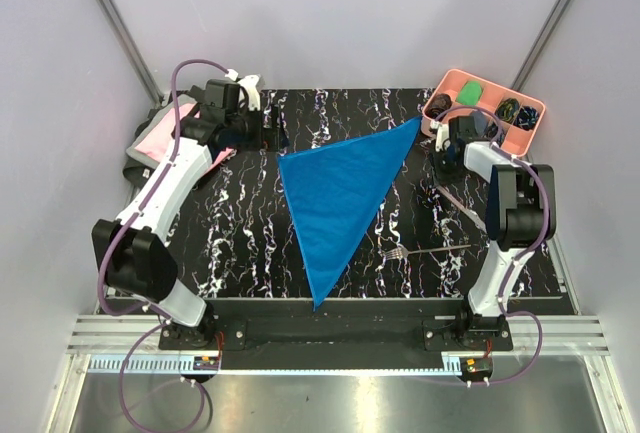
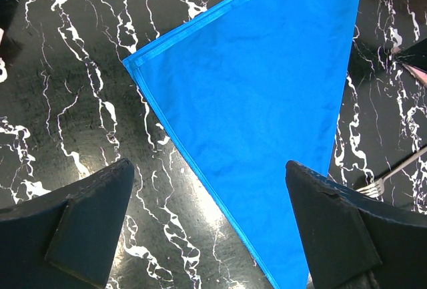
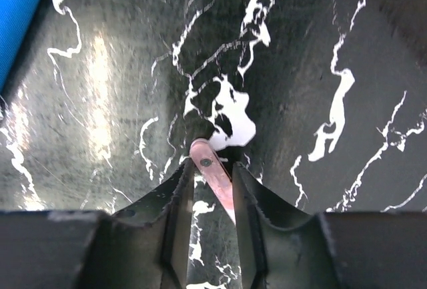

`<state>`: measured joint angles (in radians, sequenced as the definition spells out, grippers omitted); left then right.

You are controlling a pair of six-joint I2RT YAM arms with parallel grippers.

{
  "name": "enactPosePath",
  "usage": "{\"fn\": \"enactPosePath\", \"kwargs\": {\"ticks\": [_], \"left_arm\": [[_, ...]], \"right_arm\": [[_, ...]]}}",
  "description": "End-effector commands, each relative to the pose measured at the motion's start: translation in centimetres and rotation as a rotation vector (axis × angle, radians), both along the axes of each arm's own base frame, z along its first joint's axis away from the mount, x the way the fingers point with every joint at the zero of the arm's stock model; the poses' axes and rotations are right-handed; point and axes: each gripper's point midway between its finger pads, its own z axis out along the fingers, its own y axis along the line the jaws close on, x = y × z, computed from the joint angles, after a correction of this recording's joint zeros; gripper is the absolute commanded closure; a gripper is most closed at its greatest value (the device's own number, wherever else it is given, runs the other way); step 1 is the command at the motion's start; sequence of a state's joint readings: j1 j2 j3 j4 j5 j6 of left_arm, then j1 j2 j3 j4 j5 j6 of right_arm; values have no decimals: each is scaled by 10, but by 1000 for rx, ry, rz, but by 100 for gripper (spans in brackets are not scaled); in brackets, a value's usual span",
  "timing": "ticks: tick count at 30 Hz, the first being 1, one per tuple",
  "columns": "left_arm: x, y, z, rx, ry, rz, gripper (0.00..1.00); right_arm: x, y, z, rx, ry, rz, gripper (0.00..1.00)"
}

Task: Fold the napkin, place the utensils inside, and roll it up

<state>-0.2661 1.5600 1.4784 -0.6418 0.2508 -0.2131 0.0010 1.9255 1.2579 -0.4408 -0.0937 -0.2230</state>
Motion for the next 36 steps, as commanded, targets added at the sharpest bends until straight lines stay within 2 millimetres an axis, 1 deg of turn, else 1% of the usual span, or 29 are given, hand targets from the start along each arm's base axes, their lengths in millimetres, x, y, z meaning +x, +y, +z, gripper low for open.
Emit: {"fn": "enactPosePath", "kwargs": {"ticks": [1, 2, 3, 4, 8, 9, 10, 13, 15, 16, 18, 19, 20, 21, 23, 24, 26, 29, 32, 36], "left_arm": [[-1, 2, 22, -20, -70, -9, 1], [-1, 2, 22, -20, -70, -9, 1], [-2, 1, 21, -22, -66, -11, 1], [-1, 2, 21, -22, -66, -9, 1], [-1, 2, 20, -25, -63, -9, 1], [-1, 2, 21, -25, -64, -9, 1], [-2, 1, 21, -27, -63, -9, 1], [-2, 1, 21, -28, -63, -8, 1], [-2, 1, 21, -29, -62, -9, 1], [-2, 1, 21, -30, -62, -10, 1], [-2, 0, 21, -32, -60, -13, 1], [-2, 0, 21, -32, -60, -13, 1], [-2, 0, 21, -32, -62, -13, 1], [-2, 1, 21, -30, -62, -10, 1], [-2, 1, 21, -30, -62, -10, 1], [-2, 1, 22, -30, -64, -10, 1], [-3, 0, 22, -34, -61, -13, 1], [-3, -2, 21, -43, -55, -18, 1], [-4, -3, 21, -50, -51, -26, 1], [-4, -4, 22, -54, -51, -25, 1]], "right_arm": [[-7, 14, -14, 73, 87, -16, 67], [-7, 14, -15, 76, 89, -21, 69], [-5, 16, -16, 79, 92, -28, 75], [-3, 15, -17, 81, 95, -34, 78], [4, 18, -20, 83, 102, -62, 83], [11, 18, -20, 86, 99, -96, 85], [11, 20, -20, 92, 110, -104, 89], [23, 29, -18, 91, 101, -141, 90], [33, 34, -19, 59, 88, -177, 90], [34, 34, -20, 49, 91, -188, 89], [40, 39, -14, 37, 78, -207, 79], [38, 41, -11, 39, 80, -209, 75], [37, 40, -2, 24, 59, -212, 65], [35, 41, 2, 6, 49, -210, 58], [26, 40, 13, -11, 32, -214, 51], [22, 38, 16, -18, 32, -217, 45], [9, 35, 22, -23, 35, -222, 42], [-7, 33, 22, -34, 57, -218, 40], [-21, 30, 13, -57, 100, -202, 41], [-30, 32, 6, -58, 139, -171, 46]]}}
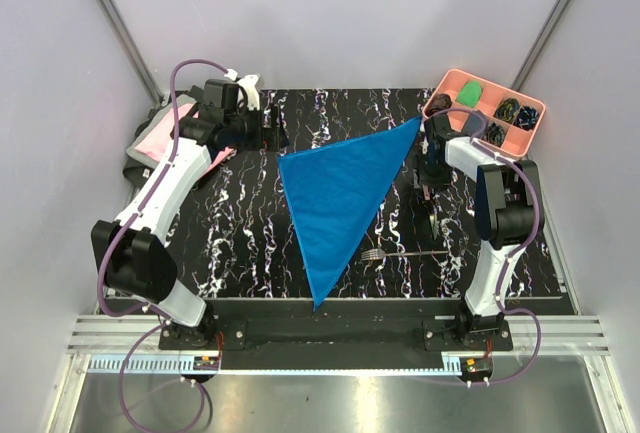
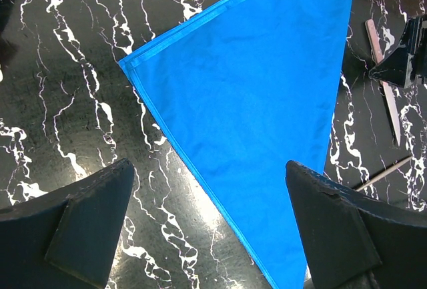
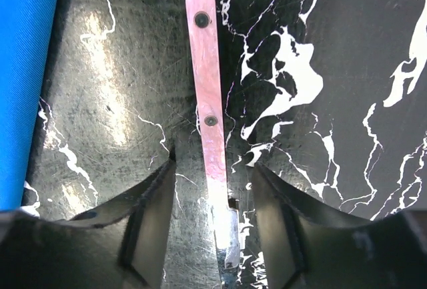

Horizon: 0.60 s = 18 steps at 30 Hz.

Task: Fold the napkin, place the utensils inside, and roll it up

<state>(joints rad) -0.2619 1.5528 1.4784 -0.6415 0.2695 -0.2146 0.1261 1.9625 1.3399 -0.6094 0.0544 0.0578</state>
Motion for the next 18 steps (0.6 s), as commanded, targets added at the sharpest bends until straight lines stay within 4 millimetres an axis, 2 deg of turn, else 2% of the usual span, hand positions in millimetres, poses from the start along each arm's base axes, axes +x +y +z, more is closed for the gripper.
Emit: {"fn": "enactPosePath", "kwargs": {"ticks": [1, 3, 7, 10, 11, 15, 18], "left_arm": [[-2, -3, 17, -38, -46, -15, 1], [-2, -3, 17, -39, -46, -14, 1], [-3, -4, 18, -44, -47, -17, 1], [-3, -4, 20, -46, -50, -19, 1], [-4, -4, 20, -46, -50, -19, 1], [-4, -3, 21, -44, -55, -17, 1], [-3, -2, 21, -42, -55, -13, 1]], "right_arm": [[-11, -2, 6, -24, 17, 29, 49], [-12, -1, 3, -30, 26, 36, 52], [-13, -2, -5, -44, 45, 34, 67], [-17, -4, -12, -56, 73, 25, 87], [-16, -6, -12, -63, 72, 22, 98], [-16, -10, 0, -83, 80, -6, 100], [-5, -6, 30, -55, 36, -75, 100]]}}
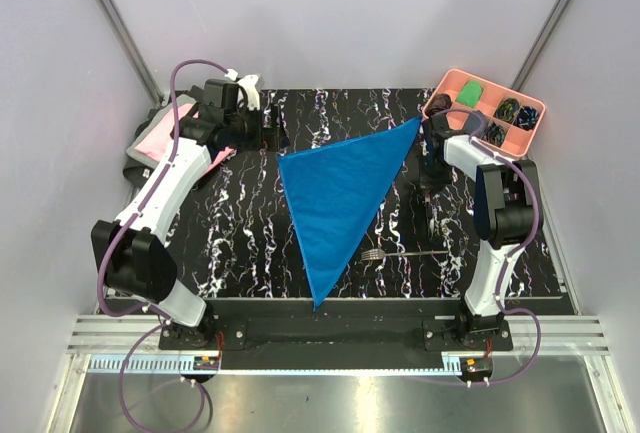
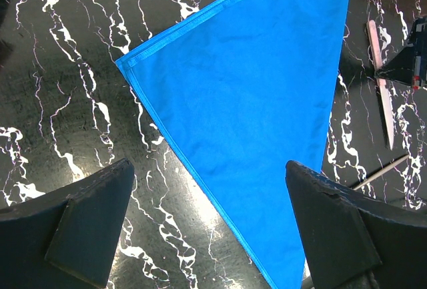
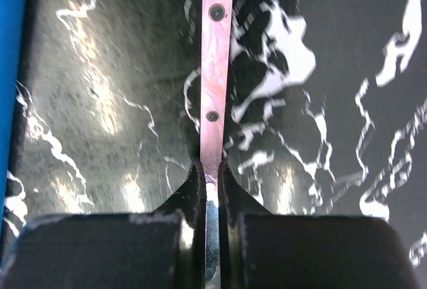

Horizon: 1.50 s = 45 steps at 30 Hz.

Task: Fold the napkin, place the utensils inside, and roll it up

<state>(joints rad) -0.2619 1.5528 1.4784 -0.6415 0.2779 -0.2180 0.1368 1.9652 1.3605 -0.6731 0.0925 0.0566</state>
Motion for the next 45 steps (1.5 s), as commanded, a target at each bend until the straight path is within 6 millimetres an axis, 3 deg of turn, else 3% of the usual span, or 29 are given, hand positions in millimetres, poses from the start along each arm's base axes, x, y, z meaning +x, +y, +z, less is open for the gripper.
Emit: {"fn": "enactPosePath", "kwargs": {"ticks": [1, 7, 9, 18, 21, 30, 45], "left_arm": [[-3, -1, 20, -34, -57, -8, 1], [-5, -4, 24, -52, -59, -17, 1], [-5, -5, 23, -58, -56, -18, 1], [-4, -8, 20, -78, -45, -18, 1], [-5, -10, 20, -89, -44, -24, 1], [-5, -10, 22, -94, -51, -25, 1], [-5, -9, 25, -114, -53, -30, 1]], "right_arm": [[7, 2, 39, 12, -29, -87, 100], [19, 46, 81, 238, -93, -190, 100], [24, 61, 85, 287, -103, -241, 100], [37, 167, 88, 459, -161, -436, 100], [42, 183, 81, 438, -172, -478, 100], [42, 200, 49, 374, -115, -513, 100], [31, 191, 21, 283, -65, -471, 100]]}}
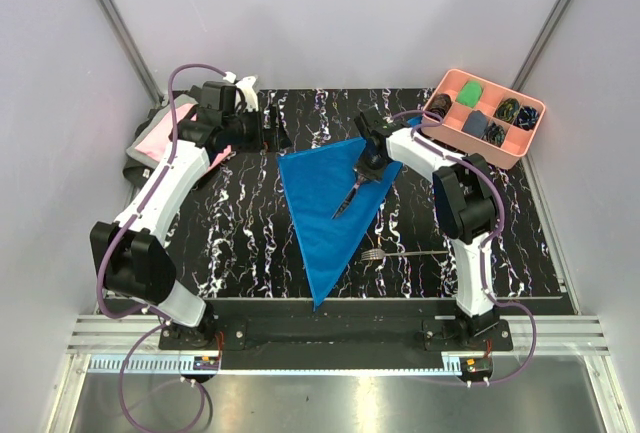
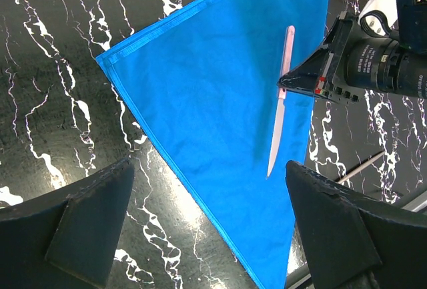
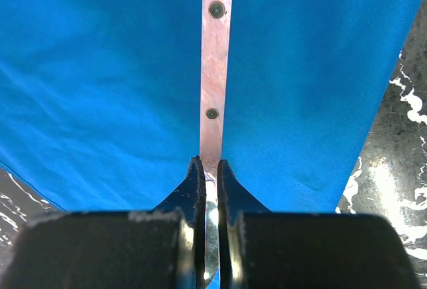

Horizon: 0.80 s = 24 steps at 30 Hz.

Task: Fold the napkin, place the utensils inside, and roll it up

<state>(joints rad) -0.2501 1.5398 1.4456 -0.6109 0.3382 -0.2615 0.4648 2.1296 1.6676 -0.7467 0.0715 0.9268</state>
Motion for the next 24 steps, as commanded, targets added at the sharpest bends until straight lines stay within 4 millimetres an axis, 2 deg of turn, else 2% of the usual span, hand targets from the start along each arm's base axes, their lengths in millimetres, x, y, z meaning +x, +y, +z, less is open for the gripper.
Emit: {"fn": "enactPosePath", "kwargs": {"ticks": [1, 10, 17, 24], "left_arm": [[0, -3, 24, -47, -71, -18, 1], [0, -4, 22, -53, -63, -22, 1], [0, -4, 20, -55, -57, -22, 1], [1, -5, 19, -59, -53, -24, 1]], "right_arm": [[3, -1, -2, -48, -12, 21, 100], [3, -14, -2, -120, -22, 45, 100], [3, -10, -10, -119, -3, 84, 100], [8, -12, -9, -137, -17, 97, 100]]}}
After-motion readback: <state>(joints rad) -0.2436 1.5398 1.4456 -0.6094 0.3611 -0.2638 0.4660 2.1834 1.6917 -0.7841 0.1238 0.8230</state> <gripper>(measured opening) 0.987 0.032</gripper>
